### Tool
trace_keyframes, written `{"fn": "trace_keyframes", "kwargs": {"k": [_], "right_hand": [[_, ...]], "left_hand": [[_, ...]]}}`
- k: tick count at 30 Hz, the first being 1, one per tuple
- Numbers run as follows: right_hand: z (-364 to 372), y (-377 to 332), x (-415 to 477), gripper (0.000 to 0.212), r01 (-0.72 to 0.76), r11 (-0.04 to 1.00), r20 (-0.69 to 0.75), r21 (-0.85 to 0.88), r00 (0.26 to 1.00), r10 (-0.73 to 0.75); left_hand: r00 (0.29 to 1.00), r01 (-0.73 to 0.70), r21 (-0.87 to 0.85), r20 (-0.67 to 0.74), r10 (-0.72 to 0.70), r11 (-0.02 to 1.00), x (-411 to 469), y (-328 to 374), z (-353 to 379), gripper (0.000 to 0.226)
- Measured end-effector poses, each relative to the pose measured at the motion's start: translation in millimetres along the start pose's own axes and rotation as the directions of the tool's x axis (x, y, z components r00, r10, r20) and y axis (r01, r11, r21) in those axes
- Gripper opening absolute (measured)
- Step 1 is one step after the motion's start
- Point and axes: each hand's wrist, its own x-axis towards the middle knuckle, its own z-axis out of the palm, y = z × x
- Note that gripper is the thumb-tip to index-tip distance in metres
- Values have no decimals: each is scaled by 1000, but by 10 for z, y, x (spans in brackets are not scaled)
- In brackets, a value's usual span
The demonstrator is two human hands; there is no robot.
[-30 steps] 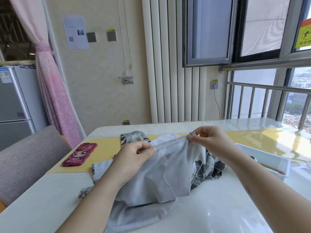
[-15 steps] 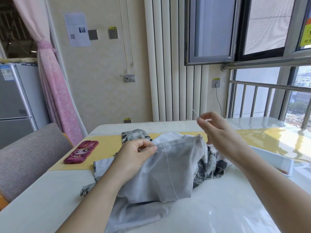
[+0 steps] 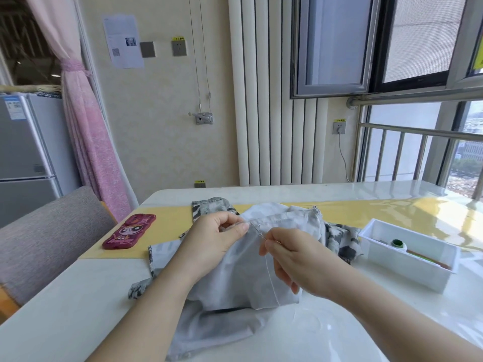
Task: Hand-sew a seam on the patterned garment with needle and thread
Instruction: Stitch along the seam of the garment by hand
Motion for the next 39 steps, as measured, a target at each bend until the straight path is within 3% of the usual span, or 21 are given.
{"fn": "trace_keyframes", "kwargs": {"k": [23,34,39], "right_hand": [[-1,30,-4,26,-32,999,-16,-26,999,32],[62,-2,60,24,-32,991,-32,128,999,36],[79,-28,134,19,-22,937,-20,348,999,31]], "left_hand": [[998,-50,48,-42,52,998,-39,38,33,10],[989,-127,99,-62,133,987,-113,68,83,9],[985,-165,65,-39,167,984,-138,73,109,13]]}}
